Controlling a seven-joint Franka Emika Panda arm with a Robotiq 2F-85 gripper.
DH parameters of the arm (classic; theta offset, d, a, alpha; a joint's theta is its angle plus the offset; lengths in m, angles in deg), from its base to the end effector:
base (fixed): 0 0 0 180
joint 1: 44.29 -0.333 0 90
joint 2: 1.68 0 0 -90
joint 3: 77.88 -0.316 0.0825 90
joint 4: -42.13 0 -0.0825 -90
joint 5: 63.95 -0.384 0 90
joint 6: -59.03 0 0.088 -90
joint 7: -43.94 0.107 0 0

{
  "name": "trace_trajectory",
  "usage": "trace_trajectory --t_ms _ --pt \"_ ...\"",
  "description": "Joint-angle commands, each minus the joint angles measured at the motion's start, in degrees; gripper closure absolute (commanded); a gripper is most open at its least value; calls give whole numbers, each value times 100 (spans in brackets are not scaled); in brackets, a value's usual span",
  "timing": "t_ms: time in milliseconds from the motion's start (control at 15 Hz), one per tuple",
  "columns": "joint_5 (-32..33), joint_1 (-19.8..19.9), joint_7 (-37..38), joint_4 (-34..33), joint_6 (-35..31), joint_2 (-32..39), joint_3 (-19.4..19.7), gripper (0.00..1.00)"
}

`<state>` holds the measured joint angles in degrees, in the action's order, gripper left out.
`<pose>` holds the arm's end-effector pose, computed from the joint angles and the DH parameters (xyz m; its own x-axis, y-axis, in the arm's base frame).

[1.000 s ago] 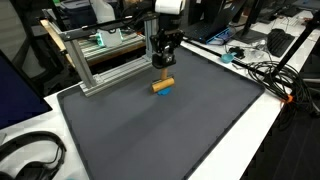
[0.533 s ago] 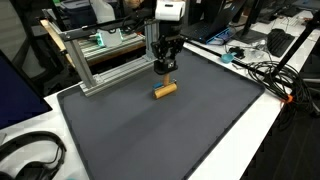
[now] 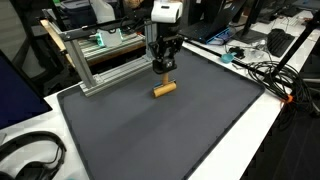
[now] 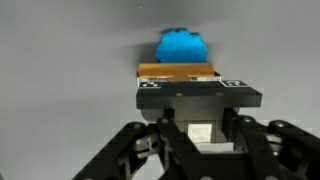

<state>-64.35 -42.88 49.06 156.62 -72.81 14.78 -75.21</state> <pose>0.6010 -0.0418 0.3179 0.9866 -0.1624 0.0165 -0.1625 -0.9867 0.0065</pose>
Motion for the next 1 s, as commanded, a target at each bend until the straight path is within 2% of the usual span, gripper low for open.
trace_trajectory --t_ms 0,467,933 --pt "-443 101 -241 -121 537 149 -135 78" --pt "-439 98 -272 -317 770 391 -110 78" --pt "-698 209 -730 -678 1207 831 -200 78"
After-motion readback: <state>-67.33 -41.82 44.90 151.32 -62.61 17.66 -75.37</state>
